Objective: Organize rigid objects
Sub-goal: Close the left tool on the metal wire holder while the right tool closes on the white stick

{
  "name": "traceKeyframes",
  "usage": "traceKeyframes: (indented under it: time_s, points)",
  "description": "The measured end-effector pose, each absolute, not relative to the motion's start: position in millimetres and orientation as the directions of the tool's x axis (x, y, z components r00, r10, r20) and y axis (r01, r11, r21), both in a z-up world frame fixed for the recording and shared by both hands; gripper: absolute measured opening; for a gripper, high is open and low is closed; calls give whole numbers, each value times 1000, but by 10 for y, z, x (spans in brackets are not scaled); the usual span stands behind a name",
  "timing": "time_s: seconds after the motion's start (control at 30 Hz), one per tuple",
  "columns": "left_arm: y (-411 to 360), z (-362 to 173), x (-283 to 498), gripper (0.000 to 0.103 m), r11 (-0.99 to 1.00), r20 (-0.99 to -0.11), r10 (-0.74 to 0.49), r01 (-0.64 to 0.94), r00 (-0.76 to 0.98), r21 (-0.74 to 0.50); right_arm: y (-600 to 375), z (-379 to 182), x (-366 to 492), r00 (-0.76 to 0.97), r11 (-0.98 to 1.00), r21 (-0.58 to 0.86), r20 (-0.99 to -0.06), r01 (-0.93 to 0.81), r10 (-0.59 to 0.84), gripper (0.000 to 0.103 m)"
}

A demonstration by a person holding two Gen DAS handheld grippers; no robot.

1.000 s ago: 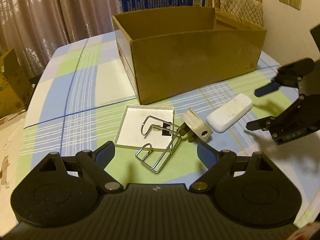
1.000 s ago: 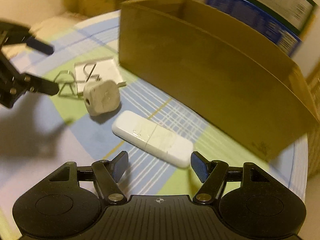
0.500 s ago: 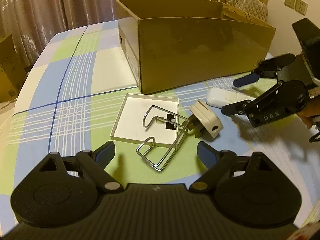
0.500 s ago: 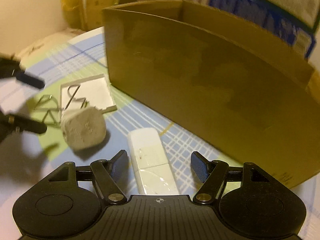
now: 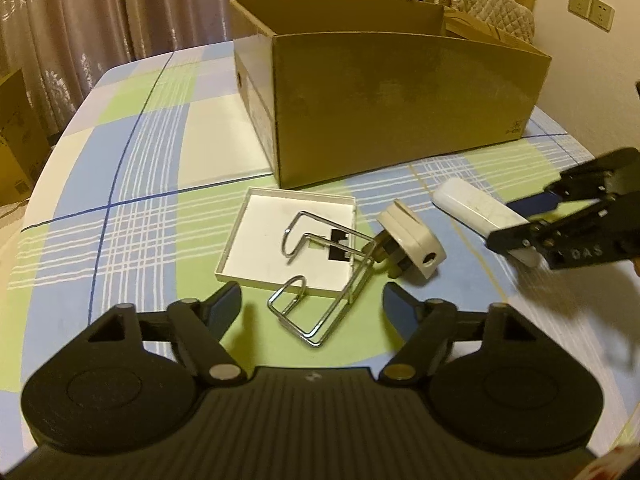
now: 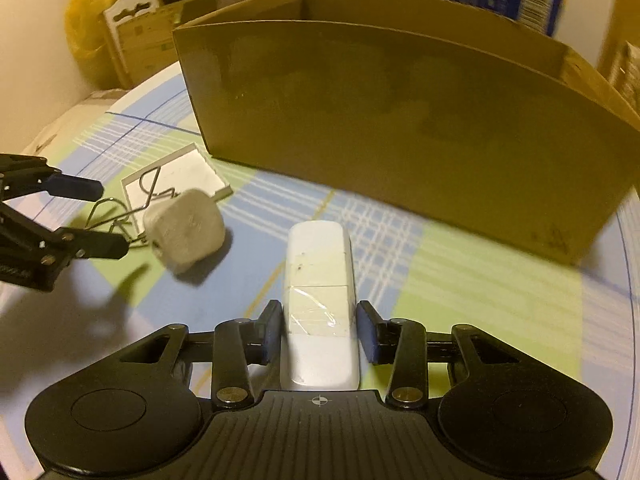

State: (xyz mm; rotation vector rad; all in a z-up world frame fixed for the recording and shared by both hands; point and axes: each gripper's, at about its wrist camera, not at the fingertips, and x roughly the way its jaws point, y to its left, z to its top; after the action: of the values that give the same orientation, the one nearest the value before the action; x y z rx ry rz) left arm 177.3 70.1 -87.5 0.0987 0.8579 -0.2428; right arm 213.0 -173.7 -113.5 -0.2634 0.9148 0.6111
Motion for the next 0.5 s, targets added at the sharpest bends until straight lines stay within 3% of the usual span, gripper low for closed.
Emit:
traceKeyframes:
  time_s: [0.1,0.17,0.23,0.33,0.5]
  points:
    - [676,-887,1769,60,965,-763,-173,262,623,-5,-1816,-1122,2003,465,829,61,-804,-555,370,37]
    - [652,-885,1759,40,966,-765,-168,260,622,0,-1877,-1112,1920,470,843,81,-800,-531,373,37]
    - [635,-871,1743,30,966,-767,-171,259,619,-5,-1925,-1107,1846,480,857,94,-795,-506,370,37]
    - [599,-819,1703,28,970,-780,-184,237,598,-46,-1957,-1084,1771,486,870,100,-796,-482,361,37]
    - [410,-720,1508,26,956,-787,-189,294,587,-10,-2035,-1062,1587,487,883,109,-800,-457,351,37]
